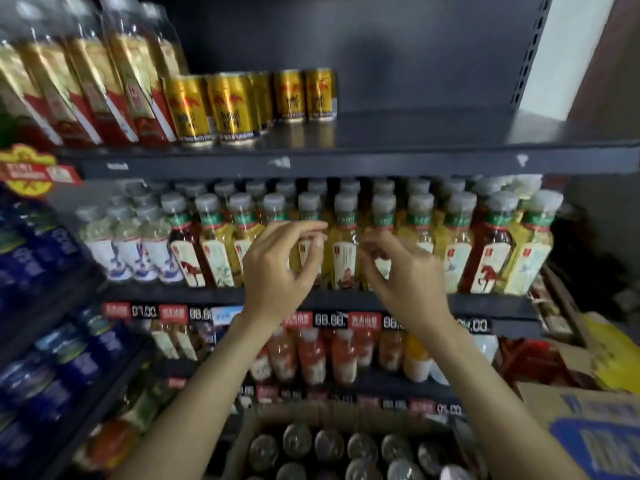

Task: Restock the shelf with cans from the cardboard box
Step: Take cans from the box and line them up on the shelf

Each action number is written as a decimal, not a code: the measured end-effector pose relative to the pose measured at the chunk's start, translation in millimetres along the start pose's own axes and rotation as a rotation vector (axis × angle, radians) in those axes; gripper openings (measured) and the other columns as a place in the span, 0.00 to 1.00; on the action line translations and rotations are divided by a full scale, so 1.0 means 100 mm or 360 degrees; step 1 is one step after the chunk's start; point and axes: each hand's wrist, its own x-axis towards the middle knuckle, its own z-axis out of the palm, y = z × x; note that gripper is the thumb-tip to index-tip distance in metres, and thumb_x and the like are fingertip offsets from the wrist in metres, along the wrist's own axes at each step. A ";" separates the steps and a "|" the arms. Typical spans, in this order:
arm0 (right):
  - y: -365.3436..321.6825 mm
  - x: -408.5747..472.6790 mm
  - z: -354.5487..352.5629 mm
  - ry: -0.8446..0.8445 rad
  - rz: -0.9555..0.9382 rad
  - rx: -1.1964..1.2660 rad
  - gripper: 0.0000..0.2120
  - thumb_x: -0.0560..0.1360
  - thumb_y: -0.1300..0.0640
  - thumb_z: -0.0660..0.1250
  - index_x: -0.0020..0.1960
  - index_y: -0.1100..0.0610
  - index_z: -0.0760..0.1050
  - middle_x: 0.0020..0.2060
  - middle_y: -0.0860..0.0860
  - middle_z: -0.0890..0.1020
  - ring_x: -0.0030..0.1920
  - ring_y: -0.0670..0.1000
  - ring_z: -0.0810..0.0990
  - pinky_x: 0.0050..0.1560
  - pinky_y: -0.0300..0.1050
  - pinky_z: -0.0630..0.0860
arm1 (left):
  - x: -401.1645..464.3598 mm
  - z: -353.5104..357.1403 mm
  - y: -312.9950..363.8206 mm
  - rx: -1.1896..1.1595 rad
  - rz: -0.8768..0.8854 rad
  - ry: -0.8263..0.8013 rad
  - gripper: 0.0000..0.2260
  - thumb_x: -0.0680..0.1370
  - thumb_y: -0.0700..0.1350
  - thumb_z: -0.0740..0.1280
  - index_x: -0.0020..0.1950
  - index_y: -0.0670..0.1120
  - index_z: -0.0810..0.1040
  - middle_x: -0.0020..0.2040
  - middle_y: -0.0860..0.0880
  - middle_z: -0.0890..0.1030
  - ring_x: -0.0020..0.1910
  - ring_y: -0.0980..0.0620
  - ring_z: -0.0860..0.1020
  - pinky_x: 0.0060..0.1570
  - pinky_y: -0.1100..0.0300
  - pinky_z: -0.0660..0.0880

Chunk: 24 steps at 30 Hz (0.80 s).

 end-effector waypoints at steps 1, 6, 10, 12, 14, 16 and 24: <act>-0.01 -0.23 0.04 -0.0114 0.0055 0.0038 0.08 0.75 0.56 0.64 0.51 0.56 0.78 0.38 0.50 0.83 0.36 0.49 0.81 0.30 0.45 0.77 | -0.19 -0.01 0.02 0.0002 -0.0066 -0.0114 0.10 0.77 0.46 0.63 0.52 0.45 0.81 0.45 0.56 0.80 0.49 0.59 0.77 0.50 0.69 0.71; -0.03 -1.23 0.22 -0.0707 0.0357 0.0154 0.08 0.73 0.56 0.65 0.51 0.53 0.78 0.43 0.50 0.83 0.40 0.53 0.82 0.33 0.45 0.77 | -1.11 -0.15 -0.09 -0.0024 -0.0532 -0.1263 0.11 0.78 0.51 0.65 0.59 0.55 0.77 0.53 0.61 0.78 0.53 0.60 0.76 0.51 0.61 0.73; -0.05 -1.89 0.34 -0.1093 0.0692 0.0157 0.08 0.72 0.59 0.66 0.51 0.54 0.79 0.44 0.52 0.84 0.43 0.57 0.82 0.36 0.51 0.77 | -1.75 -0.24 -0.08 -0.0021 -0.0835 -0.1607 0.12 0.77 0.48 0.66 0.61 0.53 0.77 0.51 0.61 0.79 0.52 0.62 0.76 0.49 0.67 0.72; -0.03 -2.15 0.36 -0.1285 0.0791 0.0107 0.10 0.72 0.59 0.66 0.53 0.55 0.78 0.49 0.53 0.83 0.49 0.59 0.81 0.40 0.50 0.77 | -2.07 -0.23 -0.07 0.0009 -0.0932 -0.1616 0.12 0.77 0.49 0.67 0.60 0.53 0.77 0.52 0.60 0.80 0.52 0.62 0.77 0.47 0.68 0.72; 0.00 -2.37 0.33 -0.1406 0.0782 0.0050 0.14 0.72 0.58 0.67 0.57 0.56 0.77 0.56 0.54 0.80 0.57 0.58 0.77 0.49 0.49 0.75 | -2.38 -0.17 -0.03 -0.0012 -0.1037 -0.1636 0.14 0.76 0.50 0.68 0.61 0.53 0.77 0.54 0.57 0.80 0.53 0.60 0.78 0.50 0.62 0.75; 0.03 -2.56 0.26 -0.1475 0.0777 -0.0032 0.17 0.72 0.59 0.67 0.60 0.57 0.76 0.57 0.56 0.79 0.57 0.62 0.75 0.53 0.53 0.73 | -2.64 -0.05 0.02 -0.0006 -0.1107 -0.1678 0.18 0.75 0.52 0.68 0.64 0.52 0.74 0.59 0.54 0.78 0.58 0.56 0.77 0.54 0.57 0.76; 0.21 -2.83 0.17 -0.1803 0.1005 -0.0609 0.38 0.64 0.38 0.71 0.66 0.58 0.67 0.60 0.57 0.76 0.62 0.61 0.69 0.61 0.52 0.65 | -2.90 0.69 0.29 0.0121 -0.1391 -0.2028 0.40 0.64 0.60 0.75 0.67 0.46 0.61 0.67 0.43 0.63 0.63 0.43 0.68 0.55 0.50 0.72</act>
